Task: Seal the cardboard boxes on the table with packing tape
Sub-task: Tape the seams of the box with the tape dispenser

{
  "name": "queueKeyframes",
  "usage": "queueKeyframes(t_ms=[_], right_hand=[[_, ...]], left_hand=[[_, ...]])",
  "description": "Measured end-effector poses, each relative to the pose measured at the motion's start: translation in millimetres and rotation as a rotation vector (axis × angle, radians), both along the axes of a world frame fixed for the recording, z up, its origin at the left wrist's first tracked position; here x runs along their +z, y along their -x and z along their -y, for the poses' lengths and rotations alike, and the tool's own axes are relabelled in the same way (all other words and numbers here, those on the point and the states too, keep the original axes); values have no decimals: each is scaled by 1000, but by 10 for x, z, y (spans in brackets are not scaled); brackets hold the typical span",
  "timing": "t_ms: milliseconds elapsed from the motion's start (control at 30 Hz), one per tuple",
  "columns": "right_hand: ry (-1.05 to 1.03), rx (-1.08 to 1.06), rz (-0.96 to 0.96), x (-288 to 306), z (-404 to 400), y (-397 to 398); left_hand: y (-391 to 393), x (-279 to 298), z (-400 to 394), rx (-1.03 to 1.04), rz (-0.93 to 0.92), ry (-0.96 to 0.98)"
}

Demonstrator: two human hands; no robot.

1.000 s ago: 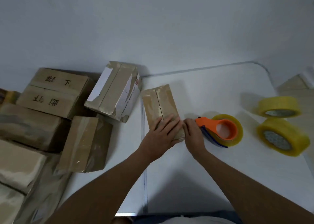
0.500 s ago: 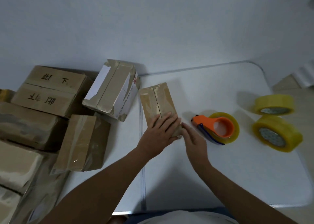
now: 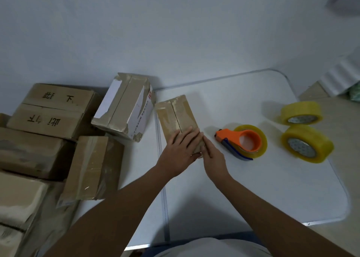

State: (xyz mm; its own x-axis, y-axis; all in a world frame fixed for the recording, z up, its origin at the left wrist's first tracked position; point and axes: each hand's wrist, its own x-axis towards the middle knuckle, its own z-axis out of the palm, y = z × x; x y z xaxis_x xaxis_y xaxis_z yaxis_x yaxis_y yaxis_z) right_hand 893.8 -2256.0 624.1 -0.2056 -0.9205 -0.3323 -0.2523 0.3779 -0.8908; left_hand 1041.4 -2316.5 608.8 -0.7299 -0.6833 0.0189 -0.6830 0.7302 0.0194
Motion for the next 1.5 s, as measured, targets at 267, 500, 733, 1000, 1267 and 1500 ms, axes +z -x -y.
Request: queueKeyframes(t_ms=[267, 500, 733, 1000, 1267, 1500], right_hand=[[134, 198, -358, 166, -115, 35], [230, 717, -843, 86, 173, -137], [211, 716, -1055, -48, 180, -190], [205, 712, -1096, -73, 169, -201], [204, 717, -1093, -52, 171, -205], [209, 726, -1080, -65, 181, -194]], left_hand=[[-410, 608, 154, 403, -639, -471], [-803, 242, -491, 1378, -1417, -1318], [-675, 209, -726, 1351, -1583, -1472], [-572, 219, -722, 1335, -1606, -1277], [-432, 133, -619, 1380, -1548, -1133], [-257, 27, -578, 1373, -1488, -1105]])
